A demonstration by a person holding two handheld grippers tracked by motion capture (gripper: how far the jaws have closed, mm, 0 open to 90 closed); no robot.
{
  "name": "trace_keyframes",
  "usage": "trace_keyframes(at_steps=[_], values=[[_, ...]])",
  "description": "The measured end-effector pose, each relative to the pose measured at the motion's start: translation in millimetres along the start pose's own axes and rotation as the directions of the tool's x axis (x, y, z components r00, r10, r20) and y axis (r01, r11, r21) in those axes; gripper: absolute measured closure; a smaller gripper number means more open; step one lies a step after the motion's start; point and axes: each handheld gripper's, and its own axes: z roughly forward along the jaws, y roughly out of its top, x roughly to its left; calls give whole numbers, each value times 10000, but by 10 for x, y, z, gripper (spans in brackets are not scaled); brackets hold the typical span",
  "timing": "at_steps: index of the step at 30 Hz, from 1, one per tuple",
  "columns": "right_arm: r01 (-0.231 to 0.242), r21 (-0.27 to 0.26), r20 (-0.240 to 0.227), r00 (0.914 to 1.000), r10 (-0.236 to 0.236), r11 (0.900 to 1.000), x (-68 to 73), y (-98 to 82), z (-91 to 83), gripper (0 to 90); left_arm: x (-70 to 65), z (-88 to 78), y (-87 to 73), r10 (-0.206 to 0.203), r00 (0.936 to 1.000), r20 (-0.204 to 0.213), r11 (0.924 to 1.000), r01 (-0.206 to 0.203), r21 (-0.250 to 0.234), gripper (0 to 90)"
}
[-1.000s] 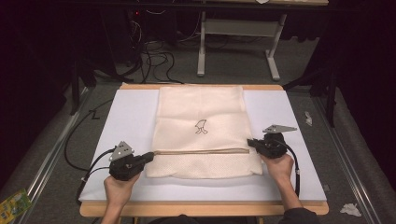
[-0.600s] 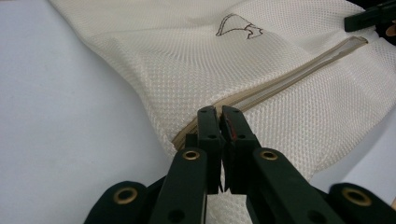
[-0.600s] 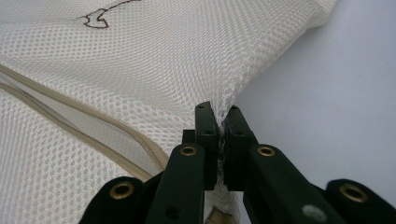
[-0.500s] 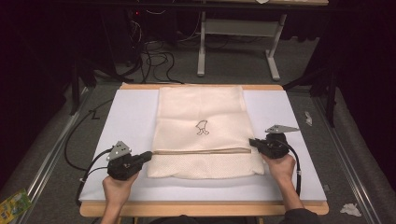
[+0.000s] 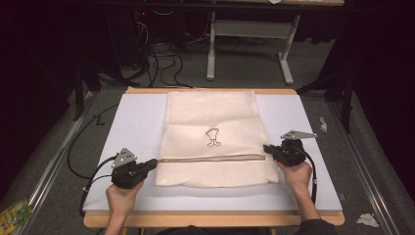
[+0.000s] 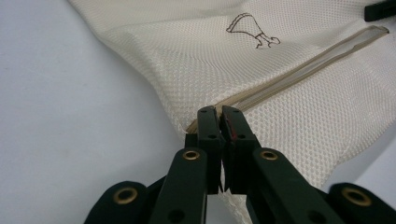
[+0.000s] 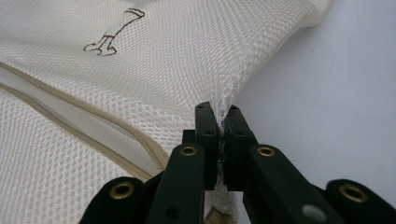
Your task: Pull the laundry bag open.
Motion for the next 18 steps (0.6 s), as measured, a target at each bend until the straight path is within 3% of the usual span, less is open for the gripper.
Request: trace_keyframes(at_steps=[10, 14, 18], values=[[64, 108, 69, 10000, -65, 9999, -11, 62, 15, 884, 36, -10, 4, 35, 9992, -401, 9999, -30, 112, 872], [198, 136, 102, 9997, -199, 9997, 12, 74, 4, 884, 57, -19, 14, -33, 9994, -330, 10000, 33, -4, 872], [-77, 244, -45, 10000, 78, 9997, -20, 47, 60, 883, 113, -9, 7, -227, 9997, -25, 9996, 227, -168, 872]])
